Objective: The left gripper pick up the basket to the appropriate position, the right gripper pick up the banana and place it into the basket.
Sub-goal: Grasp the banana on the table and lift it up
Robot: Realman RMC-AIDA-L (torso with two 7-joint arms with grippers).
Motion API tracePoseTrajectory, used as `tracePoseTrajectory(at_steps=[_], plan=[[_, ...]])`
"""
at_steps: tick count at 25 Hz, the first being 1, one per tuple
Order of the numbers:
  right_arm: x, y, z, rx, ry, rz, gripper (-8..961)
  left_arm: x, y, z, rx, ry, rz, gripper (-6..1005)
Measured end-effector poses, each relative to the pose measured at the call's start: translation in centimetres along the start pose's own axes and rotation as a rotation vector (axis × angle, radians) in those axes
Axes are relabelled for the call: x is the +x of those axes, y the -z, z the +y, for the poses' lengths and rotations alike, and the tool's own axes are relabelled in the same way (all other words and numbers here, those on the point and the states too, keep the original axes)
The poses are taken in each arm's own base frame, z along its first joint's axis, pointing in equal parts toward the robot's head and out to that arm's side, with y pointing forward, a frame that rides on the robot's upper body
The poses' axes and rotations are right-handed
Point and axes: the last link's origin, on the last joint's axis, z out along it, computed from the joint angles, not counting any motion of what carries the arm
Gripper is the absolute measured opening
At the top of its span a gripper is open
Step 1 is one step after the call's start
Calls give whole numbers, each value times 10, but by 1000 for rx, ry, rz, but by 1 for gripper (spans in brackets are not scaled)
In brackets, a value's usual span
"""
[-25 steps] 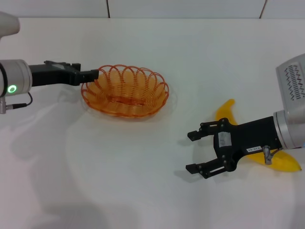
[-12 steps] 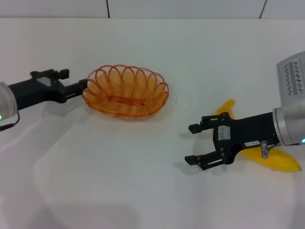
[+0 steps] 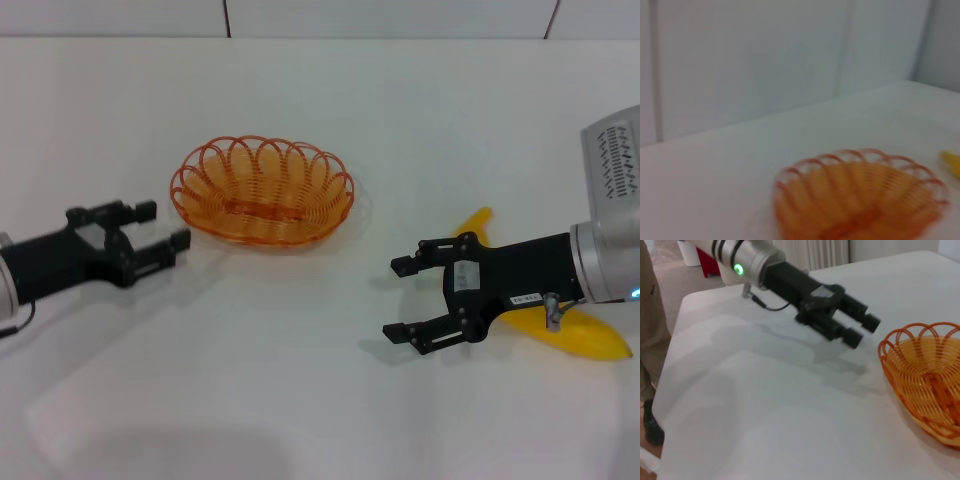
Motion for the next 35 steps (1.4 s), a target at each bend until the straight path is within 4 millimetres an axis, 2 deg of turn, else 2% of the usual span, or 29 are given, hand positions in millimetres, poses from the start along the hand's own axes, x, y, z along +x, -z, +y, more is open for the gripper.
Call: tracePoseTrajectory(at_steps=[5, 11, 18, 23, 28, 35], plan=[[-1, 0, 1, -6, 2, -1, 862, -15, 12, 13, -33, -17, 2, 652], [-3, 1, -2, 14, -2, -20, 862, -31, 17, 18, 3, -27, 27, 652], [-17, 7, -12, 88, 1, -47, 861, -30, 14, 17, 27, -46, 59, 652], [-31, 23, -12, 155, 12, -36, 861, -27, 10, 14, 31, -59, 57, 652], [-39, 41, -5, 247, 5, 64, 861, -26, 3, 15, 25, -60, 50, 652], [-40, 40, -1, 288, -40, 275, 861, -25, -2, 14, 24, -65, 44, 652]])
